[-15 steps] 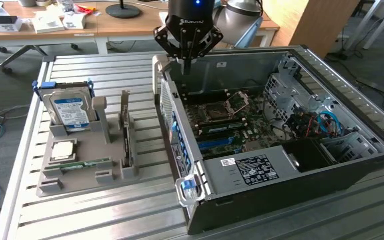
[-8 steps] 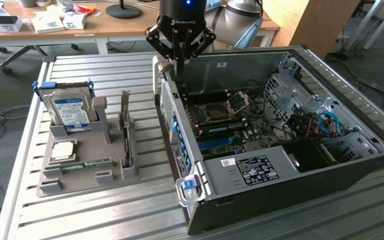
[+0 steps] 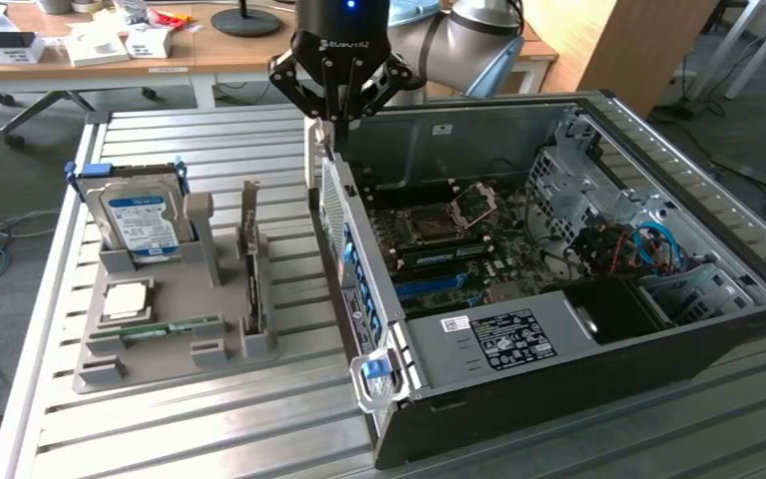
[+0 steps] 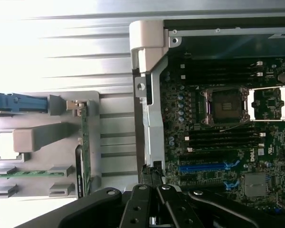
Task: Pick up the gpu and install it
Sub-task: 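Reach for the gpu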
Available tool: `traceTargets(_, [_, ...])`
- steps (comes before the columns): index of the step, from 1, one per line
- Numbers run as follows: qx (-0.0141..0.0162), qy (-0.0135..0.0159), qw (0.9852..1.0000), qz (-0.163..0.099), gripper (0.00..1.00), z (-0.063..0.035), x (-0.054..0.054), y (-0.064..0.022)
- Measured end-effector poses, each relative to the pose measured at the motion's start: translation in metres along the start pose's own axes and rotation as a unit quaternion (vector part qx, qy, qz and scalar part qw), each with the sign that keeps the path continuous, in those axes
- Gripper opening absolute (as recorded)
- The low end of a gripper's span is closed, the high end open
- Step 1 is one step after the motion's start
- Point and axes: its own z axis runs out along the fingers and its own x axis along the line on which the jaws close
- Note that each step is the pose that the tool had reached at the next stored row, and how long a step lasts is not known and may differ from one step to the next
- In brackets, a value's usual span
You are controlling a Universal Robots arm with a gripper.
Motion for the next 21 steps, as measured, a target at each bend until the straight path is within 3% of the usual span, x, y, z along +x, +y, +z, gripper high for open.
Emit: traceTargets(21, [0.0, 0.0, 1.0, 0.0, 0.11, -0.0012, 0.054, -0.0038])
